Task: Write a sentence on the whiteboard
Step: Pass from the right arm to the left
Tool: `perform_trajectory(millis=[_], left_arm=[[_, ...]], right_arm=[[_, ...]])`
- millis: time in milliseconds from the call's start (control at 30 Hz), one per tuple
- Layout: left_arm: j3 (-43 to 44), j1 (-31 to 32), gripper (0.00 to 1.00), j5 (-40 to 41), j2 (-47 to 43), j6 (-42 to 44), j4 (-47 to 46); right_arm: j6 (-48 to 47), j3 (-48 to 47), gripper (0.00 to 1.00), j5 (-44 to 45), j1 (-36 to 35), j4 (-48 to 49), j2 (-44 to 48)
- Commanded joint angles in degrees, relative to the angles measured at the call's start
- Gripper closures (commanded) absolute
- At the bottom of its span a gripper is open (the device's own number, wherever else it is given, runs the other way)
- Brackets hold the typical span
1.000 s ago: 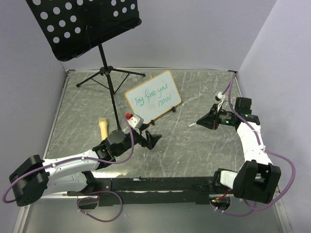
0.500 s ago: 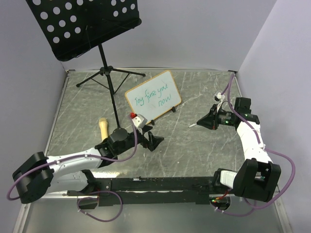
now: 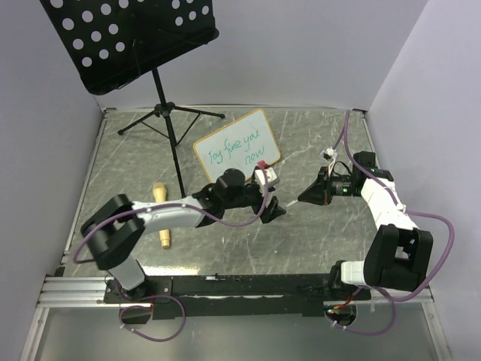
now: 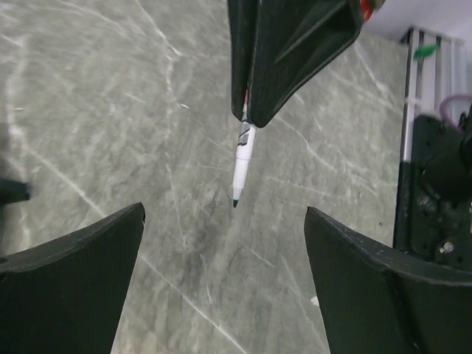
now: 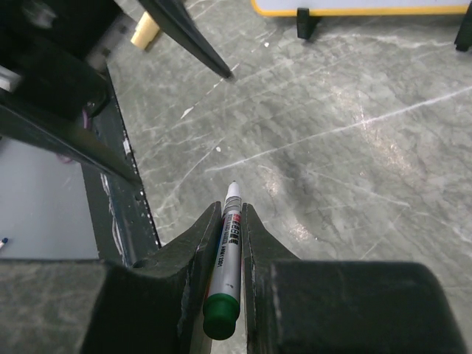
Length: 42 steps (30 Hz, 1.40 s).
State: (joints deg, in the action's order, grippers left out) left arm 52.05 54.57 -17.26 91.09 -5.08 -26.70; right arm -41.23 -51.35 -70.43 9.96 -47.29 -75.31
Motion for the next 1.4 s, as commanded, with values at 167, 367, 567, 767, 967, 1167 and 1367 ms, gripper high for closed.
perform_trajectory(millis=[167, 367, 567, 767, 967, 1167, 1367], left_arm=[[10.87, -0.07, 0.14, -11.04, 9.98, 4.47, 3.41], [15.18, -0.07, 0.19, -12.54, 12.62, 7.27, 7.17], [19.22, -0.07, 0.4, -13.33, 15.08, 7.98, 10.61], [21.33, -0.07, 0.69, -12.45, 16.4, 9.21, 14.39], [21.25, -0.07, 0.99, -12.98, 15.53, 8.51, 14.84], [14.93, -1.74, 0.99, -14.29, 11.58, 1.58, 10.18], [3.16, -4.9, 0.99, -12.9, 2.45, -8.09, 4.2]], right_arm=[[-3.85, -3.4, 1.0, -2.69, -1.52, -2.46, -1.77], [-3.77, -3.84, 1.0, -1.81, -2.57, -2.55, -2.82], [-3.24, -4.11, 1.0, -0.85, -3.63, -2.37, -3.18], [-3.06, -4.11, 1.0, -0.84, -3.89, -2.37, -3.27], [-2.45, -4.37, 1.0, -0.32, -4.59, -1.93, -3.35], [1.67, -4.55, 0.4, 6.43, -4.42, 2.28, -0.02], [3.71, -7.78, 0.19, 17.5, 1.72, 2.66, 8.5]])
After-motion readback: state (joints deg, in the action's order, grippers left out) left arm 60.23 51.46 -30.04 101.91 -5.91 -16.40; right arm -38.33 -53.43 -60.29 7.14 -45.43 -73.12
